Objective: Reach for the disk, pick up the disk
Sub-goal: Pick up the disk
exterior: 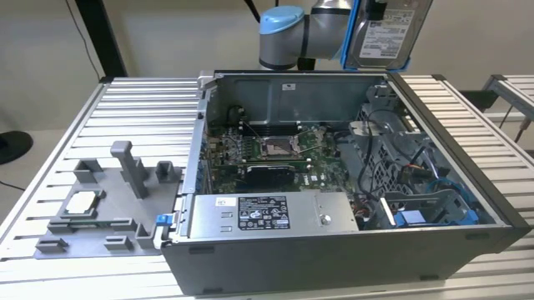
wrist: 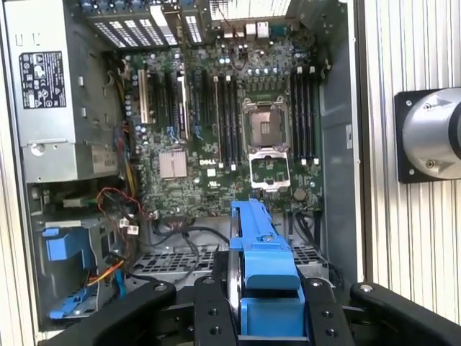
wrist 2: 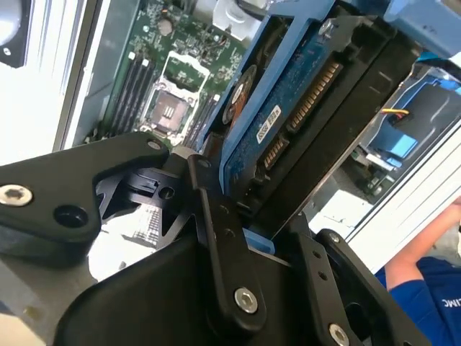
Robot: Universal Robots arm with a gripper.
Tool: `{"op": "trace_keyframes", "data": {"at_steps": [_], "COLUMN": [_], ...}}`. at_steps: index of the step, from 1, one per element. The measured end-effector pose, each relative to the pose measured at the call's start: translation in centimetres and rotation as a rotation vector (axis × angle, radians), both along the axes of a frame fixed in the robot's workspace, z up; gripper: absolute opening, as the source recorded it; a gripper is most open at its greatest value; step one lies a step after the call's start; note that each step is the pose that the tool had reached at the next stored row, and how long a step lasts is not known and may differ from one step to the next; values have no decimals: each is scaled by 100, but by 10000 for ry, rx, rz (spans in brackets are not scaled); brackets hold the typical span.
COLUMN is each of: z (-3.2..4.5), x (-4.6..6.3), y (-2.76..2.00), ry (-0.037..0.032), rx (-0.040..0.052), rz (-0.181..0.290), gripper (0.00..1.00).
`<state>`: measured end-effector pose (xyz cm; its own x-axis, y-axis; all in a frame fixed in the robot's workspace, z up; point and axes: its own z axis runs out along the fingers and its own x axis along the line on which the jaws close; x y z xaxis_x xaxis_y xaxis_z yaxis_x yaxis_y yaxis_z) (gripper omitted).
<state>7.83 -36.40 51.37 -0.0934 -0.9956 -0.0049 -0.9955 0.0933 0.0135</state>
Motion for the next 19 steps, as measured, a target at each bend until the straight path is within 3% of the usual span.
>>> {"op": "trace_keyframes", "data": {"at_steps": [14, 19], "z": [0, 0], "x": [22, 23], "y": [-1, -33], "ry": [1, 1], "rx": [-1, -2], "rz": [0, 0], "gripper": [0, 0]}}
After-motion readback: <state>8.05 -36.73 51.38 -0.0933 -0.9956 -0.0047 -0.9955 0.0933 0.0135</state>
